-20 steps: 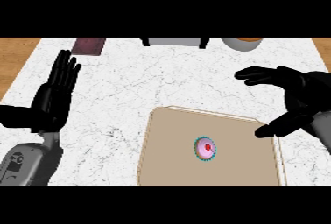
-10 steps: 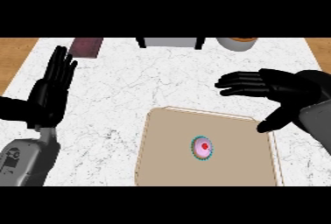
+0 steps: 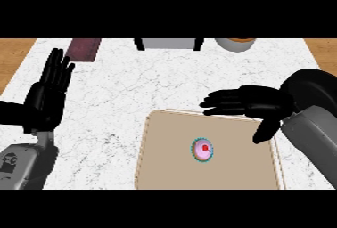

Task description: Pick the cupcake from the tray and place it in the pot

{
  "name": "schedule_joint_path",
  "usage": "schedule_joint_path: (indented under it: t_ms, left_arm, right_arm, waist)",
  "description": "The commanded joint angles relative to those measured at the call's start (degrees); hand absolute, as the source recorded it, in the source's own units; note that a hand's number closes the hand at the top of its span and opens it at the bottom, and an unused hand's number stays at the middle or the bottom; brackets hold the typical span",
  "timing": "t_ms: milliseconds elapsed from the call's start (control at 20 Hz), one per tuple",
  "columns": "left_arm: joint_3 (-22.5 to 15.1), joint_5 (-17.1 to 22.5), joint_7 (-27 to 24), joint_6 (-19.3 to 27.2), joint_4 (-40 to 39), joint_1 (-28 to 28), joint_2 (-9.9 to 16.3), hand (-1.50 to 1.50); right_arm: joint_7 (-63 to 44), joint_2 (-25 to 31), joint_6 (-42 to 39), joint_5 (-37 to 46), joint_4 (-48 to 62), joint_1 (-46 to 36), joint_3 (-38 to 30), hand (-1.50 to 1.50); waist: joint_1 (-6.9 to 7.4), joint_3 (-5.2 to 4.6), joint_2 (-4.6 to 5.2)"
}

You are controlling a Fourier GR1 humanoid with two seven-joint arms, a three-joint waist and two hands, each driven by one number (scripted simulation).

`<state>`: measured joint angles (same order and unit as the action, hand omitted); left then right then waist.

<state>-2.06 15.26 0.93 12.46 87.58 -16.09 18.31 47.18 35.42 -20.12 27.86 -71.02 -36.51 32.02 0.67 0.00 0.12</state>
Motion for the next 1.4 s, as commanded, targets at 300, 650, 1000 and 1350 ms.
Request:
schedule_joint_path:
  t_ms: [300,650,1000,1350]
  left_arm:
    - [2.78,-0.94,-0.73,-1.82,-0.86,0.15,-0.68,0.00]
    - [4.03,-1.47,-0.29,-3.67,-1.12,0.59,-1.21,0.00]
    - [5.53,-2.41,-4.57,-6.66,-3.97,2.27,-2.54,0.00]
    - [6.39,-3.30,-1.39,-6.94,-1.47,1.56,-3.42,0.00]
  right_arm:
    - [0.02,-6.67,-1.85,7.67,0.05,3.49,3.49,-1.50]
    - [2.66,-10.65,1.37,10.78,0.27,6.90,2.49,-1.50]
    - [-4.03,-12.17,0.33,16.82,-2.25,7.66,0.03,-1.50]
    - [-1.06,-19.66,3.18,23.02,6.39,7.67,-1.77,-1.50]
  waist:
    - [-0.54,-0.01,-0.11]
    - [-0.60,0.00,-0.12]
    - [-0.72,-0.03,-0.12]
    - [-0.47,0.00,-0.09]
